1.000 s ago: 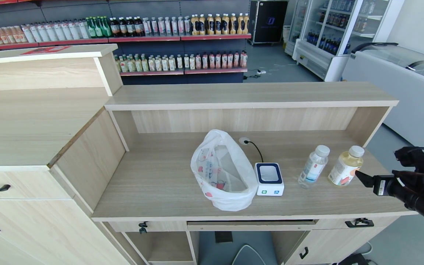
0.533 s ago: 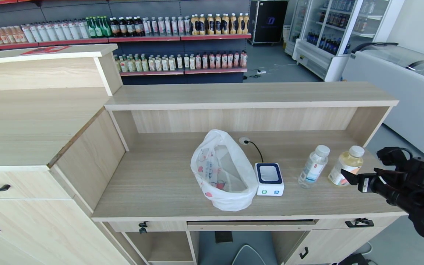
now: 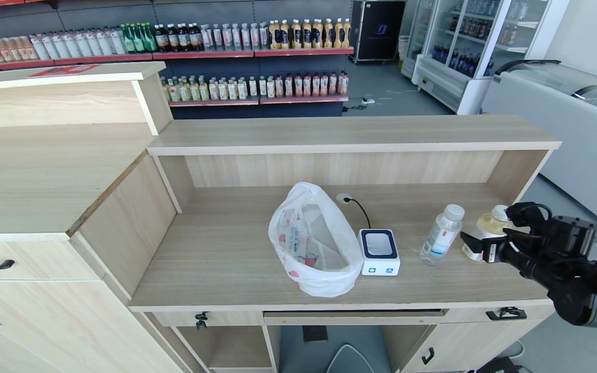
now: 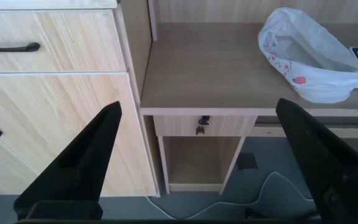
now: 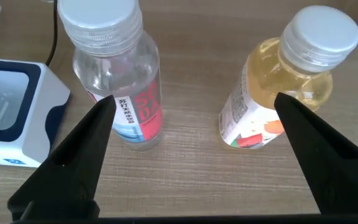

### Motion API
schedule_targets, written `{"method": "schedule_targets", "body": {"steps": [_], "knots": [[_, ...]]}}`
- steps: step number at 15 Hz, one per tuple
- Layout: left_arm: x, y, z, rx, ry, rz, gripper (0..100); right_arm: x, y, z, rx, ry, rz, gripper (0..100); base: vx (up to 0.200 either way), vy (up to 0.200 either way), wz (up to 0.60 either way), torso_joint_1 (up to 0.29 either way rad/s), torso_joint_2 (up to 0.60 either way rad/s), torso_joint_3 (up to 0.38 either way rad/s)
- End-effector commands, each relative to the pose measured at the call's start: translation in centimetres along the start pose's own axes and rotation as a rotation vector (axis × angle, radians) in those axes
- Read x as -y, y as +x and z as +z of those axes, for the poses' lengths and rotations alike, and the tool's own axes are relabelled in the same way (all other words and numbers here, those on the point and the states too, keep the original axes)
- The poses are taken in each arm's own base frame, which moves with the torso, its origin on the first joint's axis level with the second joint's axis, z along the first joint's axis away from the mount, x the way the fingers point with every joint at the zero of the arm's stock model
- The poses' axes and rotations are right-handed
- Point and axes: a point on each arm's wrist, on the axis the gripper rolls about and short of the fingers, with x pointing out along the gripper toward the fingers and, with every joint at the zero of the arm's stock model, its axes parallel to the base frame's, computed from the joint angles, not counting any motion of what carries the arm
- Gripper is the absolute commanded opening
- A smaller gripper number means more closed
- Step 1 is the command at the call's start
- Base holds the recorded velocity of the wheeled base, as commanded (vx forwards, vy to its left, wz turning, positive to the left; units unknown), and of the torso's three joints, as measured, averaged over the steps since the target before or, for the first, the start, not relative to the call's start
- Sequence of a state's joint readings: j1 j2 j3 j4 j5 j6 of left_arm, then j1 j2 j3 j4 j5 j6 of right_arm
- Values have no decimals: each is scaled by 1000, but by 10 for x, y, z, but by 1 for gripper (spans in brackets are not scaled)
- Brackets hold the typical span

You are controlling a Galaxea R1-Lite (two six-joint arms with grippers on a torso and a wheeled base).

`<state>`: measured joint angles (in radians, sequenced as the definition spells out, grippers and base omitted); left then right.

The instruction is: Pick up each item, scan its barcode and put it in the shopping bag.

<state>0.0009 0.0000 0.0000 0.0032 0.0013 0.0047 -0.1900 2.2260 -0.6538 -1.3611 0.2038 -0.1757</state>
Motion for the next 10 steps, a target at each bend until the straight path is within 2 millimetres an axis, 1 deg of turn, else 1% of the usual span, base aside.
{"method": "schedule_targets", "body": {"steps": [1, 5, 7, 10], "knots": [[0, 0, 0, -1, 0, 1, 100, -9, 12, -5, 1, -6, 35, 100, 0, 0, 0, 0, 0, 0], [0, 0, 0, -1, 0, 1, 100, -27, 23, -15, -18, -11, 82, 100, 0, 0, 0, 0, 0, 0], [0, 0, 0, -1, 0, 1, 100, -31, 30, -18, -14, -15, 92, 100, 0, 0, 0, 0, 0, 0], [0, 0, 0, -1, 0, 1, 100, -30, 44, -18, 19, -22, 88, 100, 0, 0, 0, 0, 0, 0]]}}
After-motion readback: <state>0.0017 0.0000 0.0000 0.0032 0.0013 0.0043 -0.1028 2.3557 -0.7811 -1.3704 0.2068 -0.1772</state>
